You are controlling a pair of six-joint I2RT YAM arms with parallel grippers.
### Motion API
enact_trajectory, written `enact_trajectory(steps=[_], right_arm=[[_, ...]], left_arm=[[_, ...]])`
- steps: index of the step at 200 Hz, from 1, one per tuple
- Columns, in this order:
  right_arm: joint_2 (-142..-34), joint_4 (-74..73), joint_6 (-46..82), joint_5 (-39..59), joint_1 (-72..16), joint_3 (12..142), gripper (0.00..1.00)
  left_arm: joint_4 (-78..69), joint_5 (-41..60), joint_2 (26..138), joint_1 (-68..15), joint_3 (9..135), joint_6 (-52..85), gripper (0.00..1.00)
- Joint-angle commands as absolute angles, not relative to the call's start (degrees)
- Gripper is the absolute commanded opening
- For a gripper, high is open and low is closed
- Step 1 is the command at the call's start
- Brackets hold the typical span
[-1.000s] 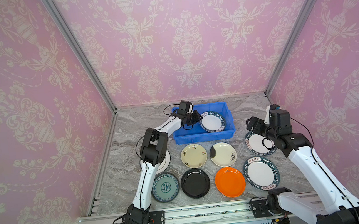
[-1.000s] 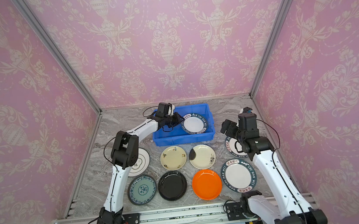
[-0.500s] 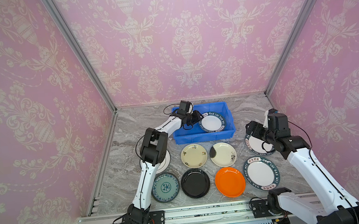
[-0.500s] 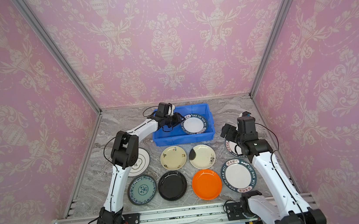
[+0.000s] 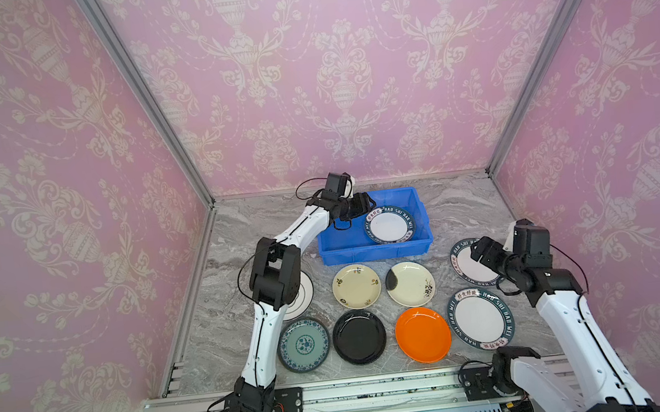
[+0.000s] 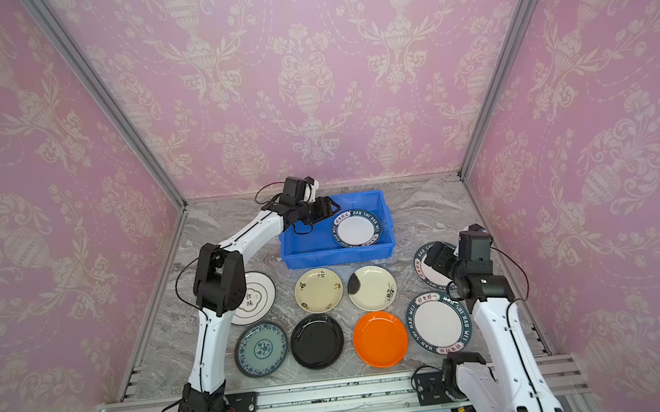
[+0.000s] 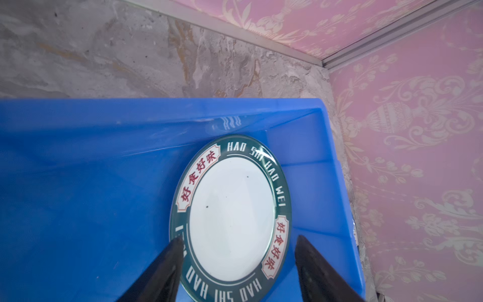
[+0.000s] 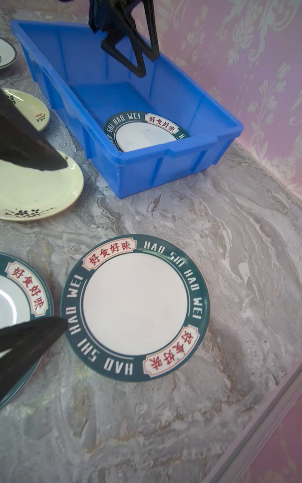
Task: Place the plates into the plastic bin on the countertop
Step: 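Raise the left gripper above the bin while the right gripper reaches another green-rimmed plate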
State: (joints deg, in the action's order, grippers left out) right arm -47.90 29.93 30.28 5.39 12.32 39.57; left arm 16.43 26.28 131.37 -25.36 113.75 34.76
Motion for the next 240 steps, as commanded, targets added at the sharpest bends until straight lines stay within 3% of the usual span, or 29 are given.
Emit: enact_trajectory(steps=[1,92,204,240], right_arm=[[-42.91,35.3,30.67,9.92,16.7,37.87,0.88],[-35.84,39.54,34.61,31.51,33.42,34.1,0.88],[-35.94,40.27,33.9,30.34,35.5,30.25,0.8],[-37.58,37.59,37.02,34.23,36.3,28.75,0.79]], left_arm=[[16.36,30.21,122.96,-25.75,113.84,31.99,0.71],[20.0,34.5,116.9,-26.54,117.17,28.96,0.73],[15.23,35.16,115.0,-26.63,108.14,30.4,0.73],[10.8,37.45,115.66,-25.93,106.64,32.47,0.73]])
